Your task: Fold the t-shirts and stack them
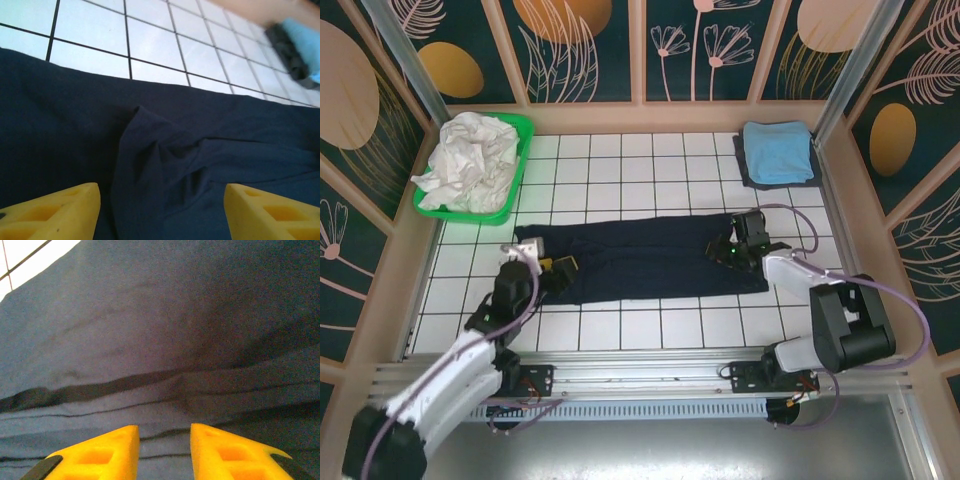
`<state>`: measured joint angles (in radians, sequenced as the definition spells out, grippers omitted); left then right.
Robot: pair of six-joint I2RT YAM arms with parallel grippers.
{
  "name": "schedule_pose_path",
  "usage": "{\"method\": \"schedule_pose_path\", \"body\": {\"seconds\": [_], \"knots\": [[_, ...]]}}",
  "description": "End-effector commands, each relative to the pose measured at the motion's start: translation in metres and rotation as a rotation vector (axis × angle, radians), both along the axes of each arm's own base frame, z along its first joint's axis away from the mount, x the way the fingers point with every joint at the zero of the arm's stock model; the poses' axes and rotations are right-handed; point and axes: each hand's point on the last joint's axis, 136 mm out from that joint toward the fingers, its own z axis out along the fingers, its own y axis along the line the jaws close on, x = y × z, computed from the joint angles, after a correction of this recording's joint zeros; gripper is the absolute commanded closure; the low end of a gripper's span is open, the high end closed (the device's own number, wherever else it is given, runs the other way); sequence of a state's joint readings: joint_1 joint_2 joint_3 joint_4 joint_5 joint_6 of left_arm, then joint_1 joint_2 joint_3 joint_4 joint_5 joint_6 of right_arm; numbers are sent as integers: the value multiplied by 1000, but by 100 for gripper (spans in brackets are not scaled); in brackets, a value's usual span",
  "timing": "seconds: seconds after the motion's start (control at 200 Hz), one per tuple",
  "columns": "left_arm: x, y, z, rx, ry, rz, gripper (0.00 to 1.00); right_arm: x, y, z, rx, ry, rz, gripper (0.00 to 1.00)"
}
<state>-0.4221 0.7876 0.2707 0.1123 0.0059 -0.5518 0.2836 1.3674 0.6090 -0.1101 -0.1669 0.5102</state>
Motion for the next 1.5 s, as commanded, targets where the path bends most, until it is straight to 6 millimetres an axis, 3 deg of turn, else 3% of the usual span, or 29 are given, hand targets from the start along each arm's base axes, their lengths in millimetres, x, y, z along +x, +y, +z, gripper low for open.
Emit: {"method": "schedule_pose_path", "body": {"seconds": [0.0, 0.115, 0.28, 0.385, 0.455, 0.525, 0.596, 0.666, 0.716, 0.811, 0.871, 0.941, 1.031, 1.291, 1.411, 1.496], "knots": [[31, -9, 10, 81, 8, -8, 33, -19, -6, -3, -28, 25, 10, 66], [52, -19, -7, 162, 70, -50, 30, -21, -13, 2, -22, 10, -17, 66], [68, -41, -27, 214, 157, -158, 36, -21, -20, 7, 1, -14, -39, 66], [70, -53, -33, 209, 177, -230, 52, -21, -24, 7, 4, -15, -50, 66], [70, -54, -41, 234, 206, -243, 58, -21, -27, 8, 8, -19, -58, 66], [69, -52, -46, 250, 230, -248, 73, -22, -29, 9, 9, -24, -64, 66], [66, -58, -41, 223, 221, -277, 86, -22, -32, 10, 13, -27, -69, 66], [66, -57, -35, 212, 211, -262, 91, -22, -34, 10, 13, -25, -75, 65], [69, -48, -31, 238, 210, -207, 88, -21, -35, 11, 14, -28, -76, 66], [77, -20, -27, 316, 228, -54, 69, -21, -34, 13, 20, -34, -74, 65], [80, -6, -28, 359, 247, 20, 47, -21, -34, 12, 22, -31, -74, 65], [82, 1, -33, 395, 269, 55, 41, -21, -33, 12, 25, -33, -75, 65], [86, -9, -40, 386, 276, 9, 40, -21, -33, 10, 27, -33, -75, 65], [95, -36, -58, 358, 320, -120, 58, -20, -33, 13, 33, -40, -81, 65], [95, -37, -59, 362, 334, -133, 89, -20, -35, 15, 29, -46, -86, 65], [92, -44, -45, 328, 304, -164, 100, -20, -36, 17, 29, -51, -88, 65]]}}
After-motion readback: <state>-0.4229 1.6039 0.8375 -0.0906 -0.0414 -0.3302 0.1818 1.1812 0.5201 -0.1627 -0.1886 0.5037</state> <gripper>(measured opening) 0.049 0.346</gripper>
